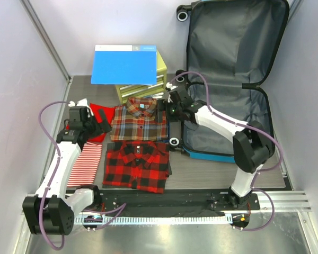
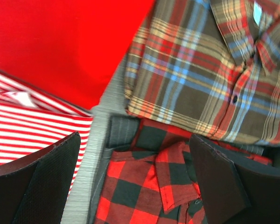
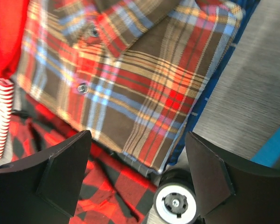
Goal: Pack the luggage
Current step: Pick up the clothes at the center of the board.
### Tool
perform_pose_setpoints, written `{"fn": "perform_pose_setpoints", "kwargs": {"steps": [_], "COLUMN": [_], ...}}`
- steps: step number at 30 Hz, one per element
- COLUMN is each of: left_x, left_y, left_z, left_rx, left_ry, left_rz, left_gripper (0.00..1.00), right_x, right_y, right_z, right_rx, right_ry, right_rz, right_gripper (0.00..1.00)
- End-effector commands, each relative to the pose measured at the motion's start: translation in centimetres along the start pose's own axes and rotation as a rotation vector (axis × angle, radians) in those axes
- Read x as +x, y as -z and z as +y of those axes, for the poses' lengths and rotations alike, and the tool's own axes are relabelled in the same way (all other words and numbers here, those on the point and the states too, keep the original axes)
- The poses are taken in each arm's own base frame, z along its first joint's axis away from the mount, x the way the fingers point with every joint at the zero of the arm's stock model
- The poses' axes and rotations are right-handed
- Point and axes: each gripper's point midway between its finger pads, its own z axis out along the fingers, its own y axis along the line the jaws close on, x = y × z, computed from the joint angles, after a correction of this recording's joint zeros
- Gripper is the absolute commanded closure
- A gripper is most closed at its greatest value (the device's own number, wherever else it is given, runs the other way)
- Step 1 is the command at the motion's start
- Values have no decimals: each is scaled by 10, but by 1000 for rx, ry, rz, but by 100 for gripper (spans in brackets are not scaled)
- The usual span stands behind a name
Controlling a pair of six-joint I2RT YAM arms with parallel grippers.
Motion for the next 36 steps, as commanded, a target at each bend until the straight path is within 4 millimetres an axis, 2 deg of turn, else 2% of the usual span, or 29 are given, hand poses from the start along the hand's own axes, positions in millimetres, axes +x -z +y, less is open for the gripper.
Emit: {"fn": "perform_pose_setpoints", "kwargs": {"steps": [1, 8, 11, 19, 26, 29, 30, 33, 36], "left_x": [-17, -25, -22, -24, -21, -24, -24, -24, -23], "left_y": [-2, -13, -21, -43, -59, -64, -64, -68, -71], "left_z": [-24, -48, -56, -71, -78, -79, -79, -78, -77], "left_rx": [69, 123, 146, 170, 187, 187, 188, 183, 179], "left_ry": [-84, -116, -125, -143, -151, -154, -157, -163, -166], "left_rz": [-31, -32, -9, 13, 43, 41, 41, 43, 48], "left_gripper": [1, 1, 1, 1, 1, 1, 1, 1, 0], "right_x": [-16, -7, -8, -1, 7, 4, 3, -3, -10], "right_y": [-11, -36, -38, -53, -69, -71, -71, -67, -60], "right_z": [10, -2, -9, -26, -28, -27, -25, -21, -15], "right_rx": [-22, 31, 74, 155, 151, 146, 139, 126, 117], "right_ry": [-40, -67, -69, -79, -79, -76, -76, -80, -92], "right_rz": [-2, 43, 46, 64, 100, 95, 94, 81, 62], "right_gripper": [15, 19, 20, 21, 22, 27, 33, 44, 47]}}
